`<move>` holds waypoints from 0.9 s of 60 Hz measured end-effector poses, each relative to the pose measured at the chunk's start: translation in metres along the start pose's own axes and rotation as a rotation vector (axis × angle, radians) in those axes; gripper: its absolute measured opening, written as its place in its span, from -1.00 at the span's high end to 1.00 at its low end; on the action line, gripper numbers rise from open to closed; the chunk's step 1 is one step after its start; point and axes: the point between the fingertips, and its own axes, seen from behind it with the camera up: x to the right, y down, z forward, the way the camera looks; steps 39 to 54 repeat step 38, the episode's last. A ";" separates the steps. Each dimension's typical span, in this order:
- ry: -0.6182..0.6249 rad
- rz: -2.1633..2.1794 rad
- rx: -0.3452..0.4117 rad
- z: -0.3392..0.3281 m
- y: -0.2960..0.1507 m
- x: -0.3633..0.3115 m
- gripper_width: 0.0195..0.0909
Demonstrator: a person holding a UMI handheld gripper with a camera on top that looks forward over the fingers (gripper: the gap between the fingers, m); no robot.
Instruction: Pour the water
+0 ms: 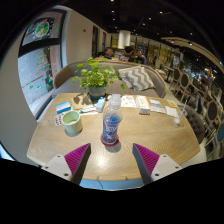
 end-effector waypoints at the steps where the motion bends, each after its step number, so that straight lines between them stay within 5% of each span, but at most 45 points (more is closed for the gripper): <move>1: 0.003 0.000 0.003 -0.006 0.000 -0.001 -0.85; 20: 0.037 0.013 0.058 -0.075 -0.012 -0.012 -0.85; 54: 0.040 0.019 0.062 -0.080 -0.008 -0.018 -0.85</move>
